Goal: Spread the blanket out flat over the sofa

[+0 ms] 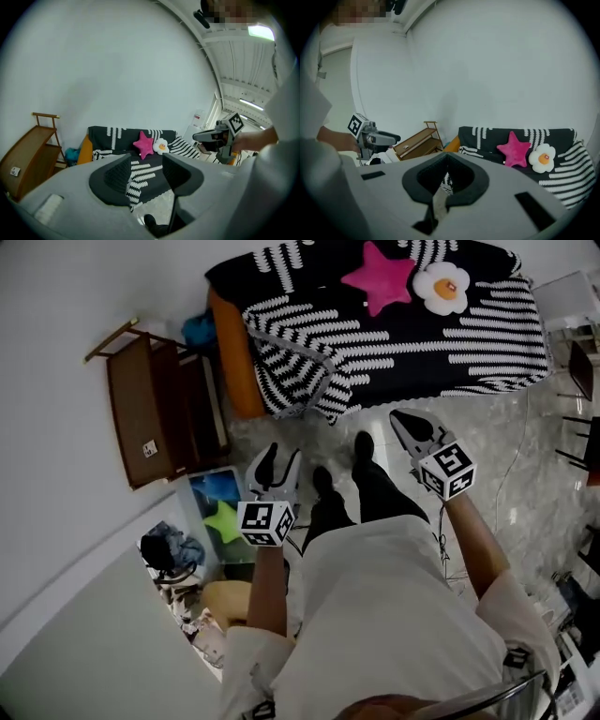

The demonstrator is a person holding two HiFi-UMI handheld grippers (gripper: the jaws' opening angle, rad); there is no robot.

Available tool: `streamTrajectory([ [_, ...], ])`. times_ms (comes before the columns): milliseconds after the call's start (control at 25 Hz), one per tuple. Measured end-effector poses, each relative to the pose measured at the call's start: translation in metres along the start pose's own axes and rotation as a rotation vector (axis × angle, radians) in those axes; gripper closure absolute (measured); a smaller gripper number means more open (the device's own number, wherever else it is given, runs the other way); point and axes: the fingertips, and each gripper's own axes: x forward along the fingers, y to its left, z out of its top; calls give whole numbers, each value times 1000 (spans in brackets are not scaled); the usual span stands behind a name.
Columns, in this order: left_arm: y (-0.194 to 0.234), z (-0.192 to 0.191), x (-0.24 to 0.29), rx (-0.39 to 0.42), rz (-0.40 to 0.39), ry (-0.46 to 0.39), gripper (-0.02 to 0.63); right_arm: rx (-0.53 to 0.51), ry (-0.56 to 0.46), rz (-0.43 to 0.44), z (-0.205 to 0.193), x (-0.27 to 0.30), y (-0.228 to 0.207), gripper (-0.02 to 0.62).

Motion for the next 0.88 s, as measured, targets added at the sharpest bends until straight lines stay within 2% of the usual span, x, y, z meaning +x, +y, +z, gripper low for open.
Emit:
streamTrajectory([
  [280,0,-20,65,-22,32,62,399,16,69,57,-23,37,-56,591],
  [520,-1,-47,128,-37,27,115,399,39,95,87,-46,67,-97,589],
  [880,-3,-109,216,-18,-2,221,399,98,150,108,-106,97,-140,591],
])
